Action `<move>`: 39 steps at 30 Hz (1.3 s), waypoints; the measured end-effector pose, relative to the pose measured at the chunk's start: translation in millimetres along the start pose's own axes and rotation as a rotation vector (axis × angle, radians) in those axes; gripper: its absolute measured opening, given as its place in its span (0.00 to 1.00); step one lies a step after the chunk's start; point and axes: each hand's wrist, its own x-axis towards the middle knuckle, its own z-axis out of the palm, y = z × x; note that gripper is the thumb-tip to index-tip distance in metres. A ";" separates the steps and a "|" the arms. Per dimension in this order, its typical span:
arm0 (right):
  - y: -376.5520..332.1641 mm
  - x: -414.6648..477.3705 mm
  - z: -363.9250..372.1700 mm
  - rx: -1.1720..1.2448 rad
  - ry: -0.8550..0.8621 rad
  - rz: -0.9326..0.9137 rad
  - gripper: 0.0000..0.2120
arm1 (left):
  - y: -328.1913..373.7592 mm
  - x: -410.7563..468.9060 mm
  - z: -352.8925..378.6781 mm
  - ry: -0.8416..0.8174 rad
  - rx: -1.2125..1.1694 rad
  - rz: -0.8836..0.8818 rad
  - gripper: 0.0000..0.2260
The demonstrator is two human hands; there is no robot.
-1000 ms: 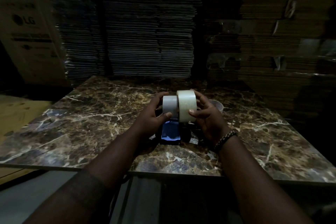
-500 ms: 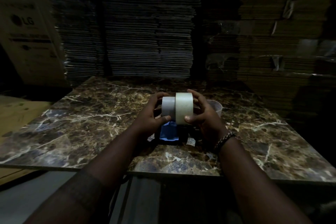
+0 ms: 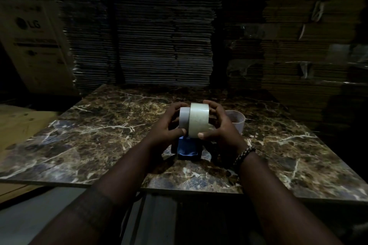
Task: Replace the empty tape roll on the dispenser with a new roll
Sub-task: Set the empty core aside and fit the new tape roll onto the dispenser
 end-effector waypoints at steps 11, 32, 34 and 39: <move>2.8 4.6 4.2 -0.176 0.012 -0.062 0.53 | 0.6 9.4 4.2 0.049 -0.169 -0.114 0.30; 10.7 3.3 28.5 -0.379 0.111 -0.178 0.61 | -2.3 7.3 3.0 0.075 -0.011 -0.080 0.44; 11.4 3.9 29.8 -0.415 0.131 -0.189 0.61 | -1.8 6.4 2.1 0.110 -0.021 -0.047 0.38; 10.5 2.3 26.7 -0.374 0.105 -0.167 0.66 | -1.4 10.0 -5.1 0.205 0.047 0.008 0.39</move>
